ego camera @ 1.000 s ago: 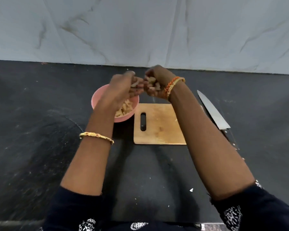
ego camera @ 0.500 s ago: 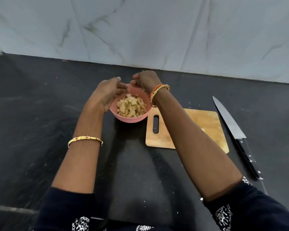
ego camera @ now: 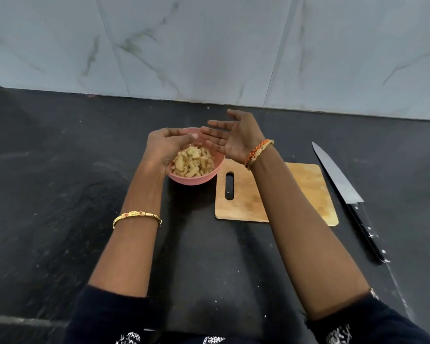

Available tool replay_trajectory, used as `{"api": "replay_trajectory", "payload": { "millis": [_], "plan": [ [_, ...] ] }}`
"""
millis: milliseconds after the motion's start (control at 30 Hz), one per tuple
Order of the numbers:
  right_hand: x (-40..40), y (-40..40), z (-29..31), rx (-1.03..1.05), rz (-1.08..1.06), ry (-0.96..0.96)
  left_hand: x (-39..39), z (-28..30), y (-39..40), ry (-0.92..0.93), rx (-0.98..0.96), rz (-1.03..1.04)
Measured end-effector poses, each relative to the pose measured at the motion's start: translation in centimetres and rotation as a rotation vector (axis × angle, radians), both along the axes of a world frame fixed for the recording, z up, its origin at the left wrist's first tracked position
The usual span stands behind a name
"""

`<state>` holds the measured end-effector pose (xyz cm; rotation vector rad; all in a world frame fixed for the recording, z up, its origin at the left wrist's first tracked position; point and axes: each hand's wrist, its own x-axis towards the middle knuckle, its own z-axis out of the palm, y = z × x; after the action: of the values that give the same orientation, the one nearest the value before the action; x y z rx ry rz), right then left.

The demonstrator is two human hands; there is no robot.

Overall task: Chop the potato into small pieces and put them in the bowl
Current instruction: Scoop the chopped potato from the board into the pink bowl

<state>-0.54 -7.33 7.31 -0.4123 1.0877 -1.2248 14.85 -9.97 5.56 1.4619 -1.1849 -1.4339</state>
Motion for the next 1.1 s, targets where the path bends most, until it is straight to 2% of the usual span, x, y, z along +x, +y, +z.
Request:
{"api": "replay_trajectory", "payload": {
  "millis": [33,100,167,233,300,400,467,600,700,867,967,1100],
  "plan": [
    [-0.5,1.1,-0.2,-0.025,-0.080,0.154,-0.1,-0.2,0.0,-0.017,-0.032,0.034],
    [-2.1,4.2,-1.6,-0.017,-0.281,0.669,-0.8,-0.3,0.8,-0.105,-0.150,0.110],
    [-3.9,7.9,-3.9,0.082,-0.436,1.125,-2.3,-0.3,2.4,-0.170,-0.323,0.152],
    [-5.2,10.5,-6.5,0.248,-0.463,1.341,-4.6,-0.8,4.5,-0.176,-0.455,0.074],
    [-5.6,12.0,-8.8,0.402,-0.417,1.402,-7.0,-2.2,6.1,-0.119,-0.508,-0.112],
    [-4.3,12.5,-11.2,0.515,-0.288,1.483,-9.5,-5.1,7.3,-0.061,-0.438,-0.342],
    [-3.3,12.3,-12.2,0.497,-0.279,1.544,-10.2,-7.0,7.9,-0.042,-0.370,-0.373],
    [-2.7,10.4,-12.1,0.437,-0.284,1.582,-10.0,-9.3,8.1,0.037,-0.328,-0.294],
    [-2.2,8.8,-12.3,0.270,-0.228,1.628,-10.1,-9.9,7.8,0.132,-0.320,-0.238],
    [-1.9,8.1,-13.3,-0.016,-0.047,1.744,-10.1,-10.1,7.6,0.175,-0.341,-0.196],
    [-3.8,9.2,-14.0,-0.272,-0.116,1.771,-10.1,-10.1,7.5,0.178,-0.338,-0.168],
    [-6.1,10.0,-14.1,-0.377,-0.167,1.745,-10.2,-9.9,7.8,0.169,-0.314,-0.146]
  ]
}}
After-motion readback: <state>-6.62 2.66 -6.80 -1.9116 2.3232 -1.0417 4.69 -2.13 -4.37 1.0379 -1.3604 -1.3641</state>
